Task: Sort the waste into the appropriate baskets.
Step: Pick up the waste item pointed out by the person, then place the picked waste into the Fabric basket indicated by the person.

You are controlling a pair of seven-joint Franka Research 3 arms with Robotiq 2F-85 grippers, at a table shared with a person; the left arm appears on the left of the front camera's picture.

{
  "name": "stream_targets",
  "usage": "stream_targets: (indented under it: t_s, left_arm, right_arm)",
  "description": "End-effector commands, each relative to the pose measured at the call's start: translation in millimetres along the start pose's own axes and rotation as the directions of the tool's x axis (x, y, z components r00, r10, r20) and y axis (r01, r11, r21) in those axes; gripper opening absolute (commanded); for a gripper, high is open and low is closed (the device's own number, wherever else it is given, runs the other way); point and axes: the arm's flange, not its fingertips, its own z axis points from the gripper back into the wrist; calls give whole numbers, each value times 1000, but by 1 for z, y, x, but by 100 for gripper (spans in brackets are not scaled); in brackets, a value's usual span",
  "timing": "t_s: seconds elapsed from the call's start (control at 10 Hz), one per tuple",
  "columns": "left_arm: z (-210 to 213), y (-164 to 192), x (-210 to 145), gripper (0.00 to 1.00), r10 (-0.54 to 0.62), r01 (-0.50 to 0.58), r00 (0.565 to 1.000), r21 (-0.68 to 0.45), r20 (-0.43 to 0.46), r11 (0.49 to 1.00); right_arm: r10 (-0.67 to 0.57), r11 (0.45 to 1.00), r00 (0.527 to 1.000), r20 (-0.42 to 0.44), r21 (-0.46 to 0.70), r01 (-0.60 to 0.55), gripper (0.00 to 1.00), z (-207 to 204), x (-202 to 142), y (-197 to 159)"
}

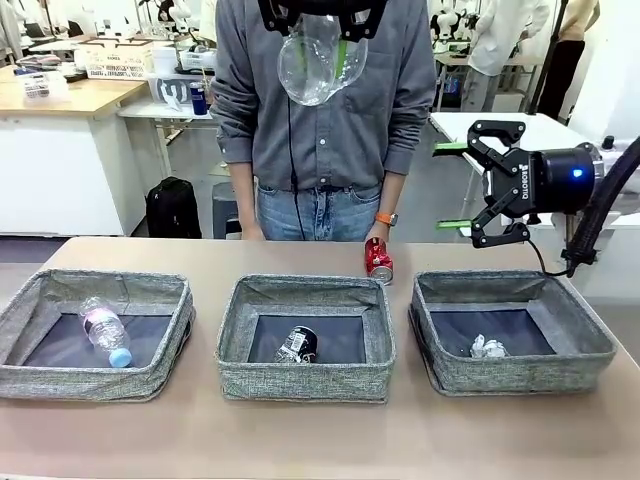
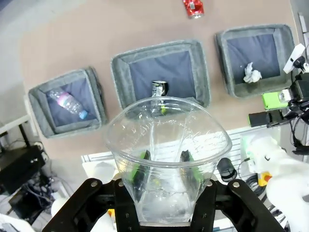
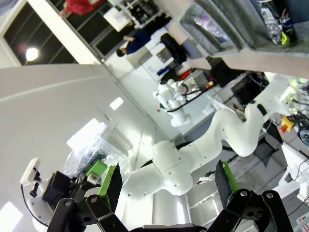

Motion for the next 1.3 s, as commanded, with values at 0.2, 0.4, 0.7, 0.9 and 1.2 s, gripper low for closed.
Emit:
stream_targets:
  t_s: [0.2,0.4,0.7,0.9,1.2]
  left_arm:
    - [2,1,0,36,1,-1,1000,-12,3,1000]
    - [2,1,0,36,1,-1,1000,-12,3,1000]
    - [2,1,0,36,1,-1,1000,-12,3,1000]
    - [2,1,0,36,1,-1,1000,-12,3,1000]
    - [2,1,0,36,1,-1,1000,-12,3,1000]
  right_arm:
    - [-7,1000,1000,-12,16,7,100,-2,-2,4]
    - [-7,1000,1000,-12,16,7,100,-2,-2,4]
    - [-7,1000,1000,-12,16,7,100,-2,-2,4]
    - [-7,1000,1000,-12,16,7,100,-2,-2,4]
    - [-7,1000,1000,-12,16,7,100,-2,-2,4]
